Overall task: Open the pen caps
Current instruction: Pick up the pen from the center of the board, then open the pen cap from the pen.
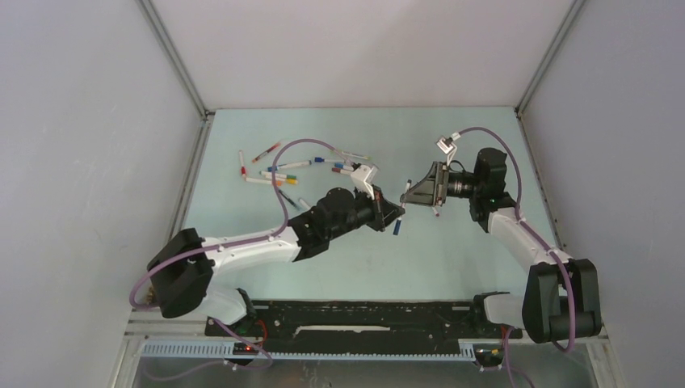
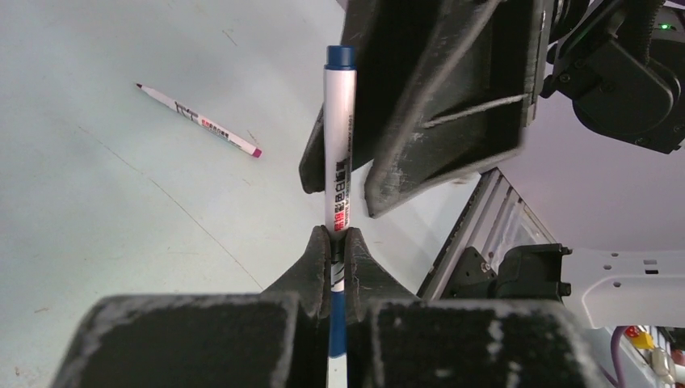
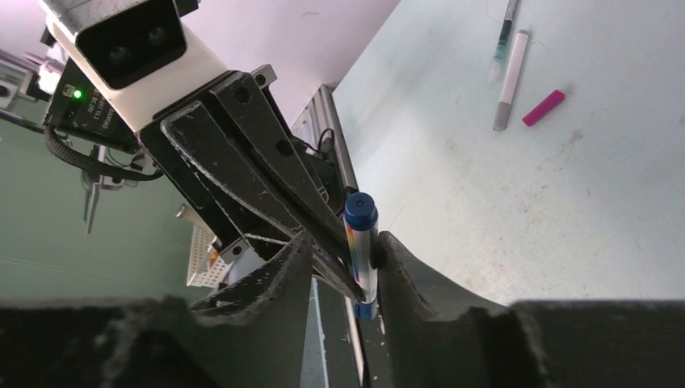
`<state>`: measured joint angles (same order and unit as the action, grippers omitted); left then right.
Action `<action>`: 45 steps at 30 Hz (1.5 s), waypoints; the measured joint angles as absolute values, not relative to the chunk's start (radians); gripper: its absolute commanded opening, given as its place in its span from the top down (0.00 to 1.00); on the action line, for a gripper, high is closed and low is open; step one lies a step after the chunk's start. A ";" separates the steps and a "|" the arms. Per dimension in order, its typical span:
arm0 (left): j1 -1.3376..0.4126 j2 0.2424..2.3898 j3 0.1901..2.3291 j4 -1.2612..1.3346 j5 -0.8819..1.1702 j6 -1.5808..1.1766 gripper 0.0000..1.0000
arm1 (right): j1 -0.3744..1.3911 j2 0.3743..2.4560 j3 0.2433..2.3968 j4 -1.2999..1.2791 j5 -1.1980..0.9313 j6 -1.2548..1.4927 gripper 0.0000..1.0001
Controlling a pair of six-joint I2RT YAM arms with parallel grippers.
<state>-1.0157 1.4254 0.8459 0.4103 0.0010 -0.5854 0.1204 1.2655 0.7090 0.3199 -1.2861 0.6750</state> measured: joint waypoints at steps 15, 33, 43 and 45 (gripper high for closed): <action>-1.019 1.420 0.837 0.454 0.059 -0.611 0.26 | 0.099 1.265 0.702 0.339 -1.290 0.673 1.00; -1.010 1.439 0.812 0.343 0.101 -0.667 0.51 | 0.089 1.265 0.702 0.265 -1.282 0.612 1.00; -1.021 1.482 0.888 0.280 0.094 -0.680 0.87 | 0.088 1.265 0.702 0.237 -1.241 0.585 1.00; -1.023 1.490 0.899 0.270 0.094 -0.681 0.98 | 0.086 1.265 0.702 0.234 -1.232 0.579 1.00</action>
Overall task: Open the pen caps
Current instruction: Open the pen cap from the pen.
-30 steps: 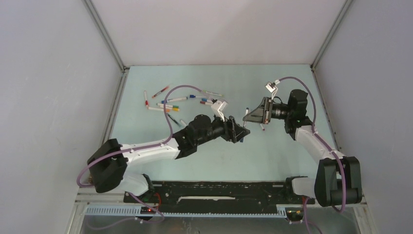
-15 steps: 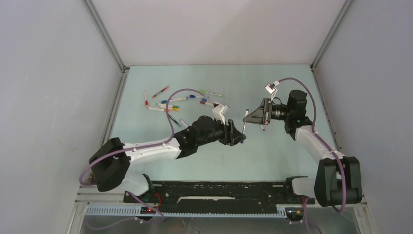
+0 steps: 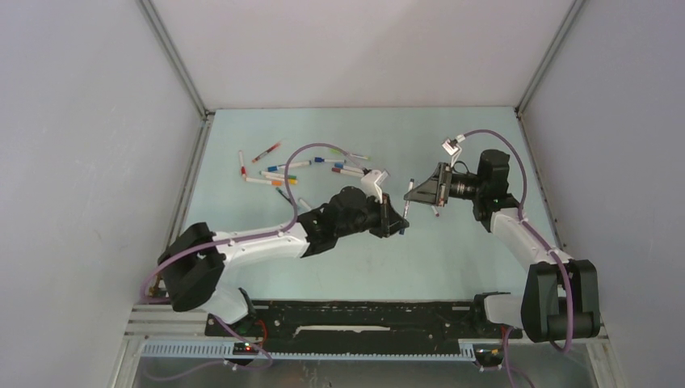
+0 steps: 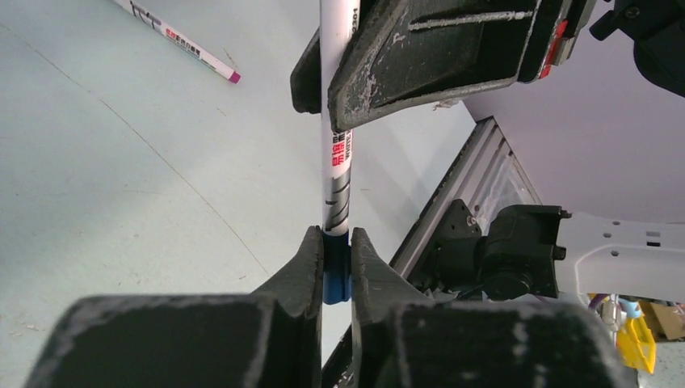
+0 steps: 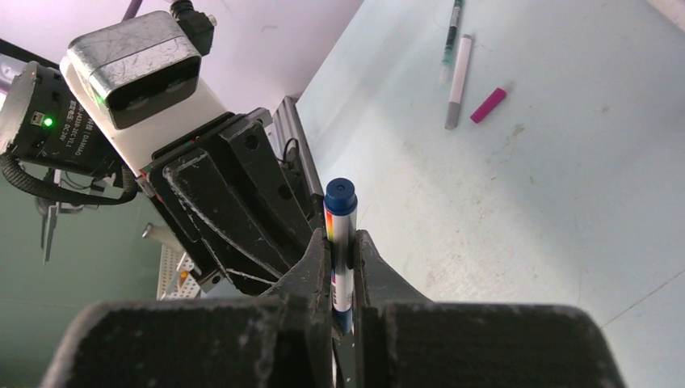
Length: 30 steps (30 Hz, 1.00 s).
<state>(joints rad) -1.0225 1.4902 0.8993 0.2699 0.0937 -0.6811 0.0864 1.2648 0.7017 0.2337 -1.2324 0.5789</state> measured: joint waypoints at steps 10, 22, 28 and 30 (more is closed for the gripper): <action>-1.013 1.565 0.950 0.283 0.114 -0.696 1.00 | 0.043 1.269 0.704 0.226 -1.193 0.567 1.00; -1.044 1.657 0.944 0.276 0.192 -0.707 1.00 | -0.063 1.330 0.918 0.242 -1.083 0.622 1.00; -1.065 1.668 0.913 0.213 0.207 -0.706 1.00 | -0.056 1.332 0.941 0.242 -1.067 0.596 1.00; -1.065 1.657 0.902 0.198 0.184 -0.706 1.00 | -0.058 1.331 0.927 0.218 -1.067 0.548 1.00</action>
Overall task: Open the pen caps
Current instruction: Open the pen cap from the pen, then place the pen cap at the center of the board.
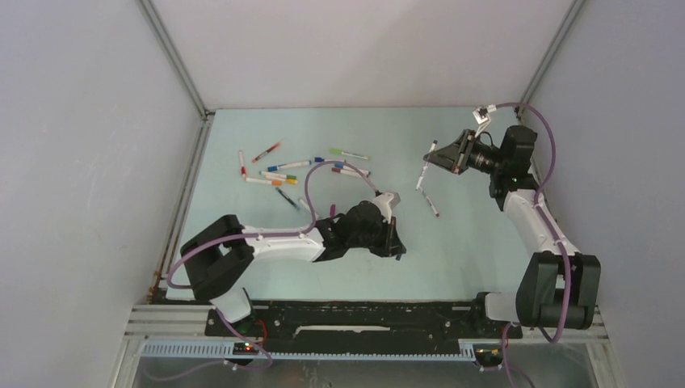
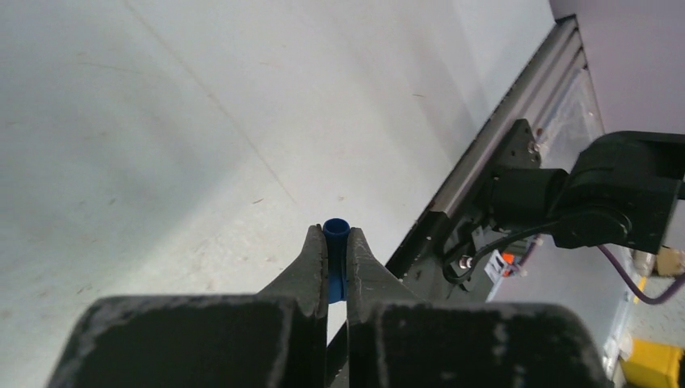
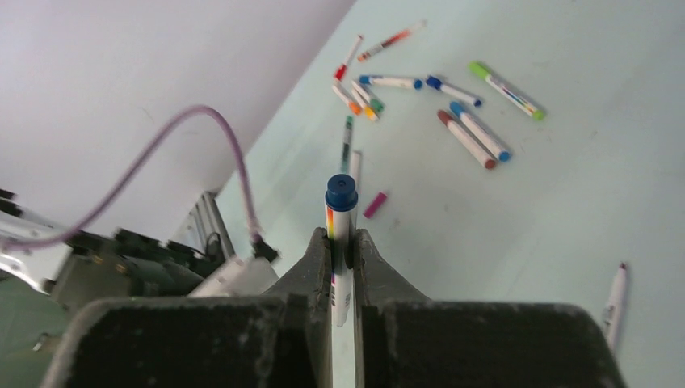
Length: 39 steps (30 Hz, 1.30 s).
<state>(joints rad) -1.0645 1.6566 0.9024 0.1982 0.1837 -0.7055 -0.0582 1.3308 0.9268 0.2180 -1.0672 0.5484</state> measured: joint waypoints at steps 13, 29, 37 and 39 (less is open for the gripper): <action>-0.991 1.509 0.870 -0.004 -0.114 -0.697 1.00 | -0.163 1.348 0.883 0.031 -1.075 0.263 1.00; -0.803 1.668 1.033 -0.308 -0.287 -0.697 1.00 | -0.207 1.370 0.883 -0.002 -1.070 0.209 1.00; -0.745 1.758 1.134 -0.372 -0.296 -0.676 0.97 | -0.213 1.379 0.883 -0.003 -1.081 0.210 1.00; -0.738 1.779 1.155 -0.384 -0.297 -0.671 0.96 | -0.214 1.381 0.883 -0.003 -1.085 0.210 1.00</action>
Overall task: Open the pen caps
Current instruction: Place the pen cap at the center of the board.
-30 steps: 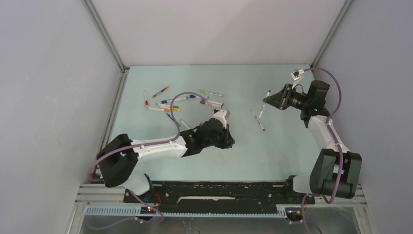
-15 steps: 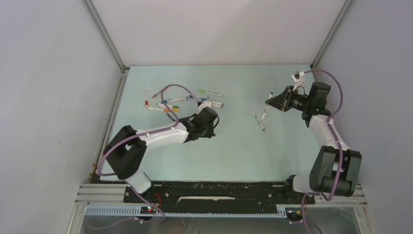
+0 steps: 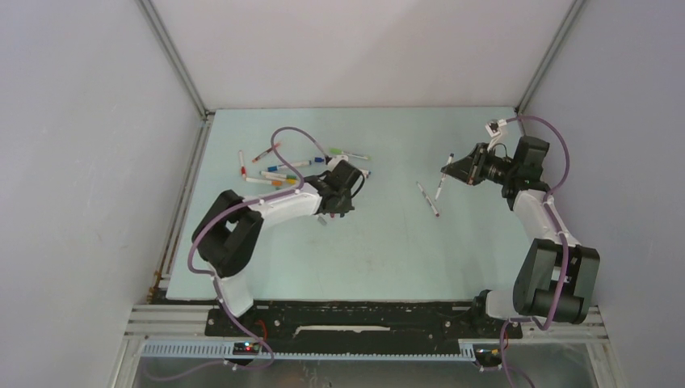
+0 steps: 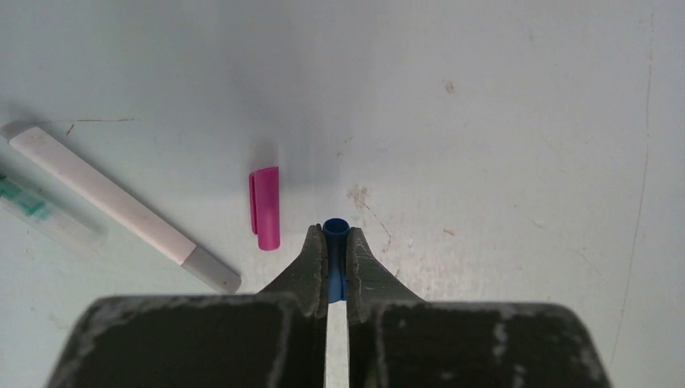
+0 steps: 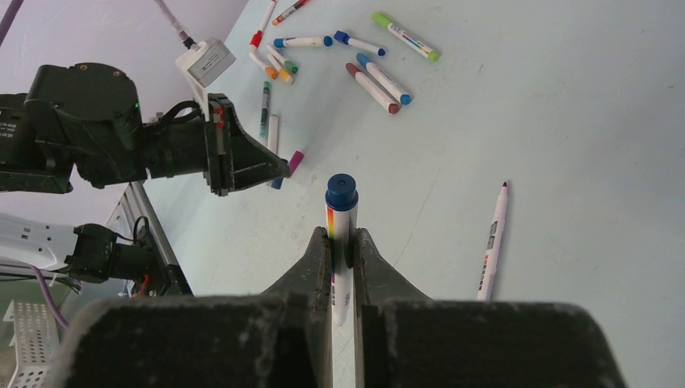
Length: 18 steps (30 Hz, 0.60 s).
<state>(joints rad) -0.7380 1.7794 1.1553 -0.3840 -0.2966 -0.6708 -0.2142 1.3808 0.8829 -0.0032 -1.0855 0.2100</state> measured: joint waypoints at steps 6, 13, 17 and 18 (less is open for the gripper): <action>-0.729 1.824 1.188 -0.407 -0.296 -0.653 0.87 | -0.220 1.388 0.883 -0.003 -1.095 0.214 1.00; -0.724 1.846 1.188 -0.421 -0.293 -0.643 0.79 | -0.221 1.390 0.883 -0.002 -1.103 0.218 1.00; -0.719 1.852 1.188 -0.426 -0.287 -0.640 0.74 | -0.225 1.391 0.883 -0.002 -1.104 0.221 1.00; -0.717 1.852 1.188 -0.426 -0.285 -0.637 0.73 | -0.226 1.391 0.883 -0.002 -1.105 0.221 1.00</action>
